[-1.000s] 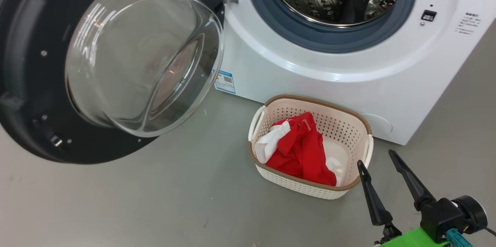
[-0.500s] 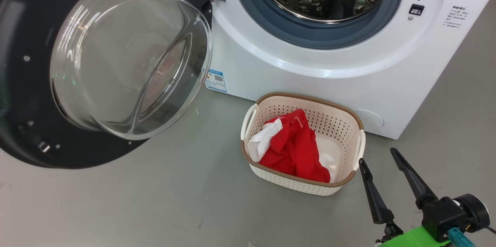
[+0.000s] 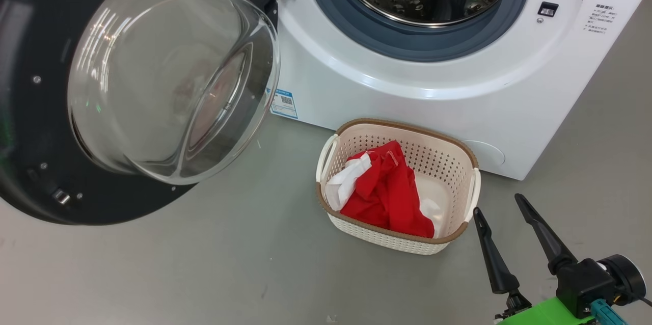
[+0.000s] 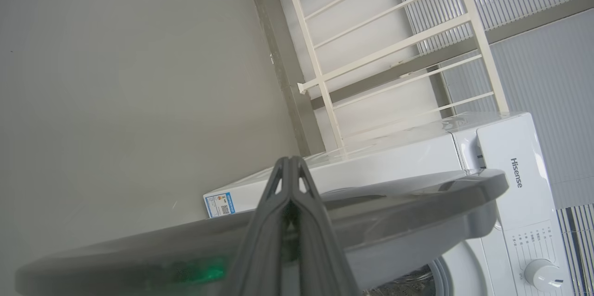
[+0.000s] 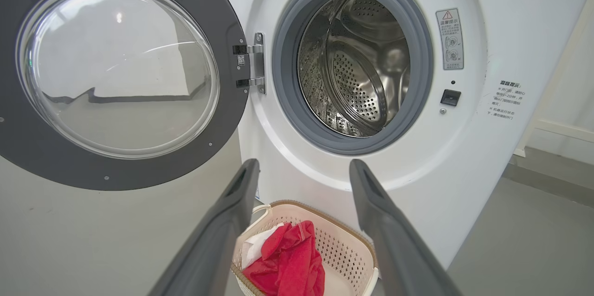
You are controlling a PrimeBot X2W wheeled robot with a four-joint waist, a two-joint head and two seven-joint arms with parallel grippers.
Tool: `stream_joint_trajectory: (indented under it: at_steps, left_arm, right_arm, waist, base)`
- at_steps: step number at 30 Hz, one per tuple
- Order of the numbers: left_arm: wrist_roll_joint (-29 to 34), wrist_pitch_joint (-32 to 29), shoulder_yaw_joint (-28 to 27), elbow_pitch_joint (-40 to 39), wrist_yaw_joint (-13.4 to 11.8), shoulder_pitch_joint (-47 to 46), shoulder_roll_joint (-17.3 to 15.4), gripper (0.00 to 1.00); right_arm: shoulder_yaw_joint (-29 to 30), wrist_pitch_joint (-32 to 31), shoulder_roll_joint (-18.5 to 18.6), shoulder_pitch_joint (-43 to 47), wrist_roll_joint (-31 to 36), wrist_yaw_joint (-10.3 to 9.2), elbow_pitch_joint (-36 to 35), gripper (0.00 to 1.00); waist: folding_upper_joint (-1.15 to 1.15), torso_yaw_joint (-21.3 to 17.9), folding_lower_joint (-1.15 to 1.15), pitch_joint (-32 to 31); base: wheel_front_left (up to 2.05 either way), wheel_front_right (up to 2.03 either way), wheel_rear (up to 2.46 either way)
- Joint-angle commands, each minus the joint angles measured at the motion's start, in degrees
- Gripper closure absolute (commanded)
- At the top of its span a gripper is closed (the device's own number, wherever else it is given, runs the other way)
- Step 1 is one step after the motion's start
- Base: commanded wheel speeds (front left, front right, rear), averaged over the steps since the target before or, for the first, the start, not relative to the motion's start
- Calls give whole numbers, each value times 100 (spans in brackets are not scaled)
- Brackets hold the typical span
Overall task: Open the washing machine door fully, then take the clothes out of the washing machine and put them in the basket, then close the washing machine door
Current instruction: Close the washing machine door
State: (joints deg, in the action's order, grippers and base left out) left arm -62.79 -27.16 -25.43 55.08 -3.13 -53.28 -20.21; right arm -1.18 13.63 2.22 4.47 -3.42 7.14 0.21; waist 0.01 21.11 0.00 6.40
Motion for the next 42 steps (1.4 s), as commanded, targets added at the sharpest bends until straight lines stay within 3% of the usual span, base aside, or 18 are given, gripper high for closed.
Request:
stream_joint_trajectory:
  at_steps: [1, 13, 22, 33, 42]
  left_arm:
    - [-61, -99, -4, -161, 115, -128, -193, 100]
    - [-296, -296, -18, -477, 418, 82, 189, 100]
    - [-487, -525, -29, -1036, 483, 444, 563, 100]
    - [-637, -952, 68, -2337, 267, 1056, 1012, 100]
    - [-738, -1360, 288, -3505, -154, 1556, 1425, 100]
  right_arm:
    - [-138, 42, 65, -124, -30, 35, -157, 0]
    - [-184, 94, 65, -137, -207, 35, -82, 0]
    - [-141, 122, 65, -136, -303, 35, -19, 0]
    - [-139, 134, 65, -152, -372, 35, 28, 0]
    - [-161, 136, 65, -197, -435, 35, -9, 0]
  waist:
    - [-1, 6, 0, 12]
    - [-1, 18, 0, 17]
    - [-1, 72, 0, -32]
    - [-1, 131, 0, -62]
    - [-1, 160, 0, -20]
  base:
    - [0, 0, 0]
    - [0, 0, 0]
    - [0, 0, 0]
    - [0, 0, 0]
    - [0, 0, 0]
